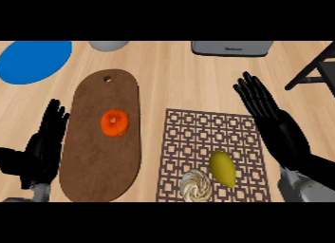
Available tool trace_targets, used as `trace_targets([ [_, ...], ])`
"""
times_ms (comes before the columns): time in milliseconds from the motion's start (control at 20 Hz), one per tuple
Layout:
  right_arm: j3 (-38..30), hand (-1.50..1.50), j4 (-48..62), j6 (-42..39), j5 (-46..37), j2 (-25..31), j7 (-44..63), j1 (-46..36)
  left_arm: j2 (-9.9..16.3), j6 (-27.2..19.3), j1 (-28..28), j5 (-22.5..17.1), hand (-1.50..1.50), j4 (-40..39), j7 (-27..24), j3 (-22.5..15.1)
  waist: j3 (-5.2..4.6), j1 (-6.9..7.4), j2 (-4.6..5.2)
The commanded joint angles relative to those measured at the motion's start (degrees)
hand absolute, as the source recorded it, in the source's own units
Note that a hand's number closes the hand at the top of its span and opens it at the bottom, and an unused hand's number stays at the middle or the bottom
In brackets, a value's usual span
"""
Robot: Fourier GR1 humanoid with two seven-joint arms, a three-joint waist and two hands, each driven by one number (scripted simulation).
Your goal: Pick the cupcake from the placemat and place it in the tiered shelf
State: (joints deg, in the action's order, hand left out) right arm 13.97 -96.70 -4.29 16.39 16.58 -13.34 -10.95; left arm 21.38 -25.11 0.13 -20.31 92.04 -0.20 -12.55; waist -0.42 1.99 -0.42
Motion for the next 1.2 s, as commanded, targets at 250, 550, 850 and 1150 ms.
trace_targets([
  [250,-13.2,1.5,-6.6,21.0,-13.1,6.8,6.6,14.2,4.7,2.6,6.1,-2.9,0.0,-6.8,8.6,1.8,0.04,-10.16,-0.66],
  [550,-11.8,-1.5,-7.4,29.8,-18.1,3.3,15.9,32.9,4.4,8.2,6.2,-6.2,0.0,-7.9,10.8,0.5,0.19,-7.39,0.09],
  [850,-3.7,-1.5,-24.6,24.9,-22.3,6.4,13.3,50.0,4.5,10.0,3.7,-5.7,0.0,-8.7,12.2,0.2,0.29,-4.53,0.15],
  [1150,2.7,-1.5,-40.9,22.4,-29.5,11.3,27.4,55.3,3.8,9.9,-0.9,-4.8,0.0,-9.8,14.4,0.2,0.25,-3.09,0.47],
])
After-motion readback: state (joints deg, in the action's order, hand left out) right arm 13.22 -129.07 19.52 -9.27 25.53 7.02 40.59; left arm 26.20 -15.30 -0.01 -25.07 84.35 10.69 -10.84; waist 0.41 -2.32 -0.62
